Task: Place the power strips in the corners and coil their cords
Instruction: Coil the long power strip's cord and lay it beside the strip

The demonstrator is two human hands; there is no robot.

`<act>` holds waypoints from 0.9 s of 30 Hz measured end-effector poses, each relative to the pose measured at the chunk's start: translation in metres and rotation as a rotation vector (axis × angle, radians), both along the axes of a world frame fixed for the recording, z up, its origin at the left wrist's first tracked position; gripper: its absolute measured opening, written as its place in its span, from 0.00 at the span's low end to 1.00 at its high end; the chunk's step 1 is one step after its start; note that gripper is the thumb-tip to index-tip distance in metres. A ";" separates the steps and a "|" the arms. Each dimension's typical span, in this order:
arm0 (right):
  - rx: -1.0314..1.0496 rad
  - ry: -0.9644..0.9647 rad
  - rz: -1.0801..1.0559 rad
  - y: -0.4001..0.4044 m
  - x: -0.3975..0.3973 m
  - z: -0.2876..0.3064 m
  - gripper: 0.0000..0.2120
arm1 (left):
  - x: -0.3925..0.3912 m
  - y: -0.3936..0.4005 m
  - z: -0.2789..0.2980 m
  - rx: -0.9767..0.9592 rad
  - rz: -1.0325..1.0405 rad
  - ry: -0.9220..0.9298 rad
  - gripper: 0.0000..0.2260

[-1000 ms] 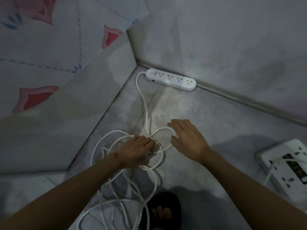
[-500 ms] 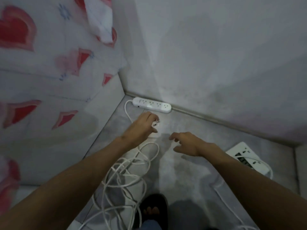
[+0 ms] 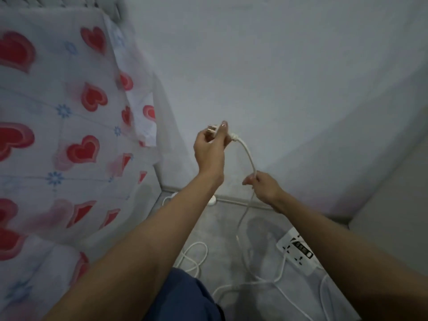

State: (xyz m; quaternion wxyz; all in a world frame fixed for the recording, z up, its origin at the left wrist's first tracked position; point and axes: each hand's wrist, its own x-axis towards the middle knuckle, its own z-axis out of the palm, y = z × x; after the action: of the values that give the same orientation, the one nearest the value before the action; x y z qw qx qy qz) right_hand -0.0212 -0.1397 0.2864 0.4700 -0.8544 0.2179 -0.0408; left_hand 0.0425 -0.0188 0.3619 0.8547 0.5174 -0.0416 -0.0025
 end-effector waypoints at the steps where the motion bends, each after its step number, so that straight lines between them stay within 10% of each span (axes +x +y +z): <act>1: 0.007 -0.045 -0.051 -0.005 -0.006 0.007 0.14 | -0.001 0.000 0.003 -0.070 0.027 0.068 0.09; 4: -0.029 -0.141 -0.190 -0.030 -0.023 0.024 0.15 | -0.006 0.007 -0.006 -0.008 0.041 0.220 0.07; 13: -0.299 -0.221 -0.200 -0.071 -0.056 0.017 0.14 | -0.038 0.022 -0.034 0.830 -0.850 0.032 0.11; 19: -0.296 -0.127 -0.050 -0.070 -0.056 0.010 0.14 | -0.047 -0.004 -0.021 0.330 -1.036 0.451 0.09; 27: -0.065 0.033 0.134 -0.043 -0.053 0.004 0.05 | -0.029 -0.012 -0.006 -0.244 -0.636 0.451 0.15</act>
State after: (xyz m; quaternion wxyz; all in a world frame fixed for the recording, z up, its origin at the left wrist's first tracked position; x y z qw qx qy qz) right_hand -0.0745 -0.1830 0.2906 0.4402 -0.8824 0.1664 -0.0021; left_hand 0.0137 -0.0313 0.3558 0.8542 0.3603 -0.0111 -0.3748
